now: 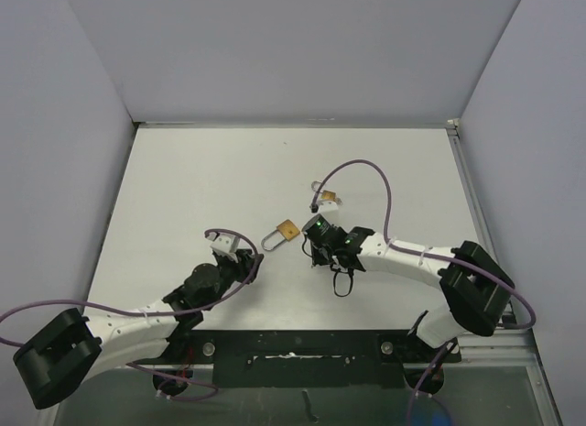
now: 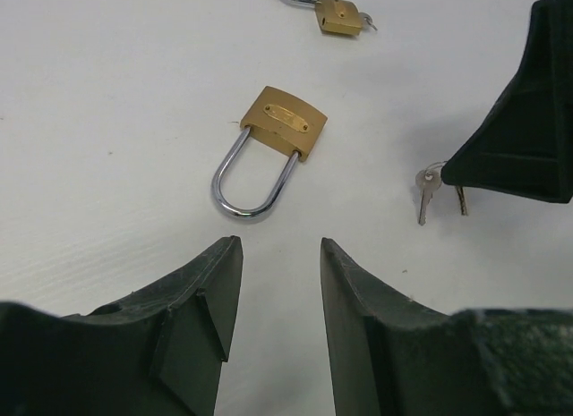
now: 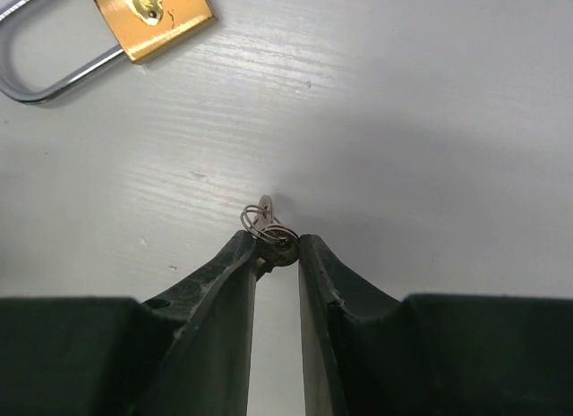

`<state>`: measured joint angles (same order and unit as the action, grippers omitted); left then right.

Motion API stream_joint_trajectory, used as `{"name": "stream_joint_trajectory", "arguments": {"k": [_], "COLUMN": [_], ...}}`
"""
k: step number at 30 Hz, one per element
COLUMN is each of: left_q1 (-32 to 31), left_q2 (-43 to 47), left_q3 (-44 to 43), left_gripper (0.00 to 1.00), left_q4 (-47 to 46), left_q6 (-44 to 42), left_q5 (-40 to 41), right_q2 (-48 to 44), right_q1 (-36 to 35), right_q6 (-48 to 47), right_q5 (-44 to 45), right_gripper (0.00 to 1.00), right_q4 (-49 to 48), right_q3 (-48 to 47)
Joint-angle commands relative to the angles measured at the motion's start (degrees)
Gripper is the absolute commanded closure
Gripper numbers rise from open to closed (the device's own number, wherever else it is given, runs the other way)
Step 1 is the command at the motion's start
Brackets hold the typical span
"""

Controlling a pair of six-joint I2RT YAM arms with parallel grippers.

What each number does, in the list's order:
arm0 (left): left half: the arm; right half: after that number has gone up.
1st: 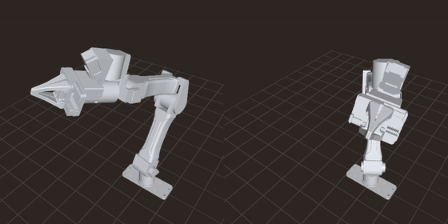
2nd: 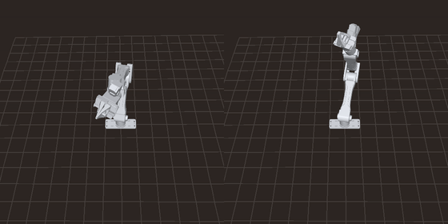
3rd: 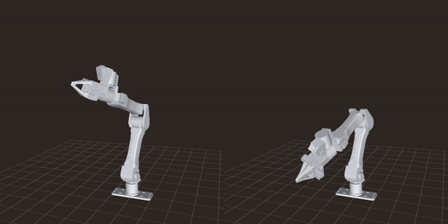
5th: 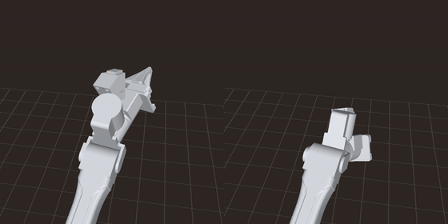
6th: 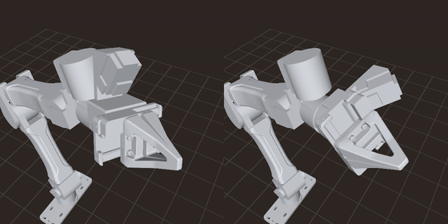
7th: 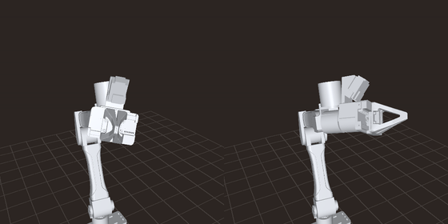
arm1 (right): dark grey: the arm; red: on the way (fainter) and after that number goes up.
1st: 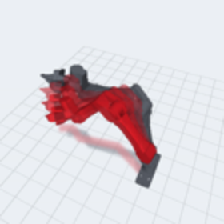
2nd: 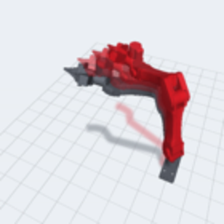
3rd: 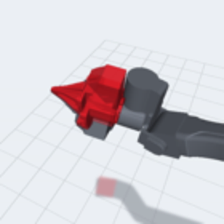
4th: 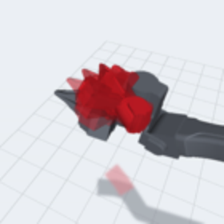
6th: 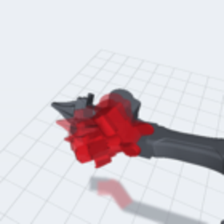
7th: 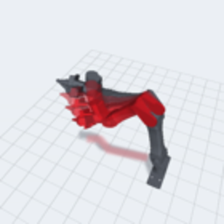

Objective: Unlock with the key

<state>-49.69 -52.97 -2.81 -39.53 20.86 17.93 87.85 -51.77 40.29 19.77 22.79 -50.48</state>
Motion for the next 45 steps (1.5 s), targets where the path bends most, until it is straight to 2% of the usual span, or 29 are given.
{"name": "stream_joint_trajectory", "arguments": {"k": [1,11,19,24,31,38,45], "left_q1": [0.12,-0.11,-0.73,-2.37,-5.59,-9.41,-11.74], "left_q2": [-1.58,-5.24,-11.41,-18.08,-28.85,-43.27,-48.91], "left_q3": [-1.22,-1.83,-1.15,-3.80,-4.77,-2.07,-7.02], "left_gripper": [0.61,0.61,0.62,0.63,0.63,0.62,0.62], "left_q4": [-5.29,-8.70,-24.71,-28.85,-37.65,-62.03,-63.47], "left_q6": [0.92,0.83,-3.92,-6.01,-8.93,-14.78,-19.79], "left_q5": [-1.02,-3.02,-19.07,-23.34,-21.94,-16.97,-13.72], "right_q2": [-5.77,-10.67,-11.13,-11.13,-12.18,-15.74,-19.75], "right_q1": [1.67,3.53,4.00,4.37,4.66,4.68,4.57], "right_q6": [4.19,5.85,5.58,5.43,4.11,2.16,1.07], "right_q5": [1.23,0.53,-1.48,-2.99,-4.42,-7.29,-9.75], "right_gripper": [1.00,1.00,1.00,1.00,1.00,1.00,1.00], "right_q4": [-1.20,0.80,-0.14,-1.47,-2.57,-3.13,-2.27], "right_q3": [1.24,3.36,2.26,1.93,1.92,0.96,-0.42]}}
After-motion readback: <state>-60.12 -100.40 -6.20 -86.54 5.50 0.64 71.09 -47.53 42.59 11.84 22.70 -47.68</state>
